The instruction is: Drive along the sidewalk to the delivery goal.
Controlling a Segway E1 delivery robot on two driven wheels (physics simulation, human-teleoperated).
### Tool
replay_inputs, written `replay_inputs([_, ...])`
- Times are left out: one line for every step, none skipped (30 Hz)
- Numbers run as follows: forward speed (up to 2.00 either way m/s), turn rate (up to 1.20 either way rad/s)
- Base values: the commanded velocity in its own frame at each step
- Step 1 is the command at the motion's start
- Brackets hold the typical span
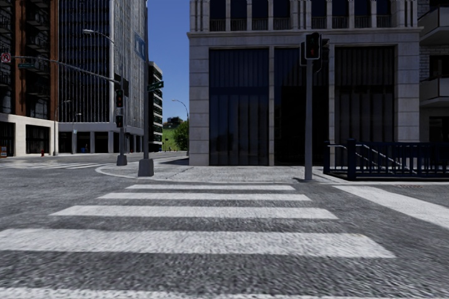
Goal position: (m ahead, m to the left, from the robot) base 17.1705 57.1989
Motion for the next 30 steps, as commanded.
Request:
replay_inputs([2.00,0.00])
replay_inputs([2.00,0.00])
replay_inputs([2.00,0.00])
replay_inputs([2.00,0.00])
replay_inputs([2.00,0.00])
replay_inputs([2.00,0.00])
replay_inputs([2.00,0.00])
replay_inputs([2.00,0.00])
replay_inputs([2.00,0.00])
replay_inputs([2.00,0.00])
replay_inputs([2.00,0.00])
replay_inputs([2.00,0.00])
replay_inputs([2.00,0.00])
replay_inputs([2.00,0.00])
replay_inputs([2.00,0.00])
replay_inputs([2.00,0.00])
replay_inputs([2.00,0.00])
replay_inputs([2.00,0.00])
replay_inputs([2.00,0.00])
replay_inputs([2.00,0.00])
replay_inputs([2.00,0.00])
replay_inputs([2.00,0.00])
replay_inputs([2.00,0.00])
replay_inputs([2.00,0.00])
replay_inputs([2.00,0.00])
replay_inputs([2.00,0.00])
replay_inputs([2.00,0.00])
replay_inputs([2.00,0.00])
replay_inputs([2.00,0.00])
replay_inputs([2.00,0.00])
